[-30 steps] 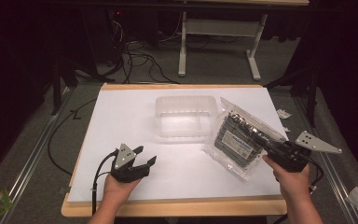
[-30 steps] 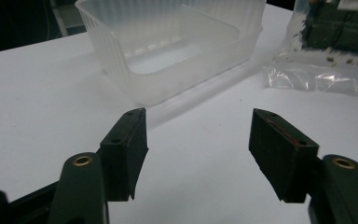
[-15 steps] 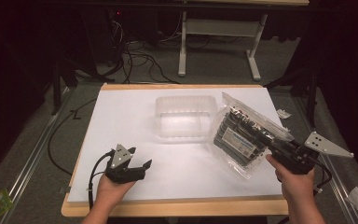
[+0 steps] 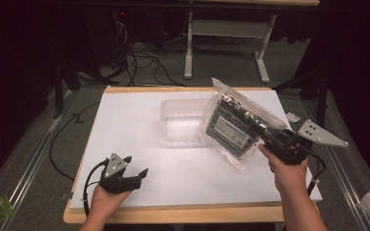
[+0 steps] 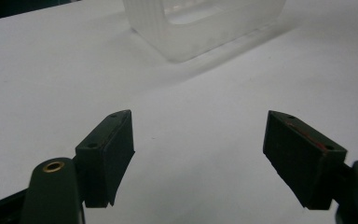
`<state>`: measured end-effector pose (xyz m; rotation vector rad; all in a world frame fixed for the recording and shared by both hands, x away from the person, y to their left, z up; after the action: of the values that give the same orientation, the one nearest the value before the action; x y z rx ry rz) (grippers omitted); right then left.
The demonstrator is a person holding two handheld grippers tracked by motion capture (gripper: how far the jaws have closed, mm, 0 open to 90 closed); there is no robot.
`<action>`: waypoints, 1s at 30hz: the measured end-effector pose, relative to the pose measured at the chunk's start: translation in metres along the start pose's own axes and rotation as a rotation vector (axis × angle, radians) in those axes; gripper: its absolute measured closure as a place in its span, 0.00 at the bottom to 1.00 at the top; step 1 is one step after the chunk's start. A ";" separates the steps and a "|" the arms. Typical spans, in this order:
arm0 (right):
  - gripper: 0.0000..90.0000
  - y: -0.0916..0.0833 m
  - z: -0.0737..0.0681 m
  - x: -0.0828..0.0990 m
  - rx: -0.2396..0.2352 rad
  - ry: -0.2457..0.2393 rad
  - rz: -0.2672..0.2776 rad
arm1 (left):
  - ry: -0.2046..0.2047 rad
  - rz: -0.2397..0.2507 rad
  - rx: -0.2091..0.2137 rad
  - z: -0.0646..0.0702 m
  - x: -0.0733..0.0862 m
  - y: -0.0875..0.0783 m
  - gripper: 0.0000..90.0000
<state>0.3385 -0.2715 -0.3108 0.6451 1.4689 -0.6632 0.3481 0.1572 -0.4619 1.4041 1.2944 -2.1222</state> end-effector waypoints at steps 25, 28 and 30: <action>0.88 0.149 0.008 -0.021 0.015 -0.049 -0.042 | 0.024 0.021 0.027 0.001 -0.002 -0.002 0.28; 0.88 0.160 0.012 -0.018 0.029 -0.068 -0.050 | 0.022 0.021 0.030 0.001 -0.002 -0.001 0.28; 0.88 0.166 0.016 -0.015 0.039 -0.065 -0.061 | 0.023 0.021 0.031 0.002 -0.002 -0.001 0.28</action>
<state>0.4728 -0.1721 -0.2978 0.6049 1.4225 -0.7556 0.3474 0.1561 -0.4594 1.4528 1.2546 -2.1267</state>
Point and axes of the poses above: each handheld gripper's, and its own axes: y roughly forward along the jaws, x roughly out of its underside, z roughly to its right, the point moved 3 cm from there along y, roughly forward along the jaws, and after that the axes turned 7 degrees about -y, right-handed, at the moved point
